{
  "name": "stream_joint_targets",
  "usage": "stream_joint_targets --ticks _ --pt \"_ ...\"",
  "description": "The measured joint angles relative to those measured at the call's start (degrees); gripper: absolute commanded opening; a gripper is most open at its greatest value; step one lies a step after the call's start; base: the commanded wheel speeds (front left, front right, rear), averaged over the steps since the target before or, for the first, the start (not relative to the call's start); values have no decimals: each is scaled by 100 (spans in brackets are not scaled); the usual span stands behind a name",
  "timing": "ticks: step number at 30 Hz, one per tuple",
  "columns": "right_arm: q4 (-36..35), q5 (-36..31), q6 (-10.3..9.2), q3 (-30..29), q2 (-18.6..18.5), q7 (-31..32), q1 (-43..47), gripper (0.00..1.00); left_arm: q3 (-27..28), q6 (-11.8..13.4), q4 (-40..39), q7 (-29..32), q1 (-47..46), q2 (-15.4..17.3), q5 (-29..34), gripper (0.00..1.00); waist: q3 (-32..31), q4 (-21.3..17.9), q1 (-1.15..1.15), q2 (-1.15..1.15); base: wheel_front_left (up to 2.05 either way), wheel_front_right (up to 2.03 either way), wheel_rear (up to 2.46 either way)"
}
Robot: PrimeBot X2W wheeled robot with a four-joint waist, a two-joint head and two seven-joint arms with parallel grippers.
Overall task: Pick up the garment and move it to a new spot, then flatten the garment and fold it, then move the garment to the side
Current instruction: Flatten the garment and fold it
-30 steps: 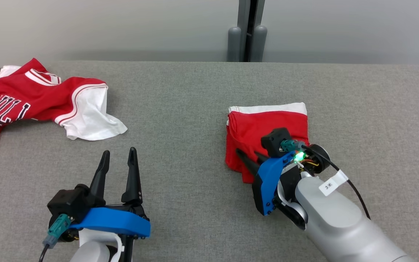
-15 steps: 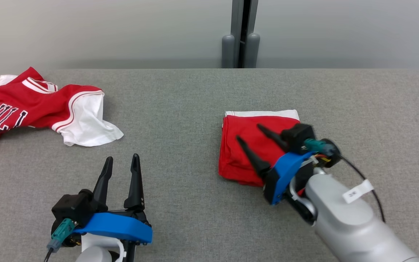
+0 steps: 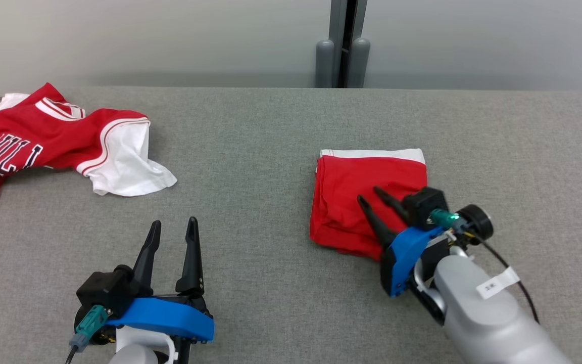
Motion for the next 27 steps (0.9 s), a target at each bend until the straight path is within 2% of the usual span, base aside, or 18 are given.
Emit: stream_joint_targets --ticks 2,7,16,17,18,19,20,21,27 --pt "59 -67 0 131 93 -11 43 0 -7 -1 8 0 -7 1 0 100 25 13 0 0 0 0 0" --pt "213 -40 0 649 229 45 73 0 -24 -13 36 1 -54 -1 -1 100 76 49 0 0 0 0 0" --pt "289 281 0 1488 250 113 91 0 -9 -18 148 1 -104 0 -51 100 44 37 1 0 0 0 0" --pt "294 248 0 1538 253 78 76 5 -1 -19 162 1 -104 0 -59 100 26 20 0 0 0 0 0" --pt "294 226 0 1550 255 55 53 17 4 -19 176 0 -103 0 -60 100 4 1 0 0 0 0 0" --pt "288 191 0 1535 254 25 30 40 7 -26 191 1 -101 0 -60 100 -22 -20 0 0 0 0 0" --pt "267 178 0 1499 253 2 25 76 7 -40 202 1 -101 -1 -59 100 -51 -41 0 0 0 0 0" --pt "230 154 0 1444 254 -19 27 100 8 -52 212 0 -100 -1 -58 100 -81 -65 0 0 0 0 0" --pt "-502 14 0 626 238 -44 315 100 12 -13 345 0 -101 49 154 100 -323 -221 0 0 0 0 0"
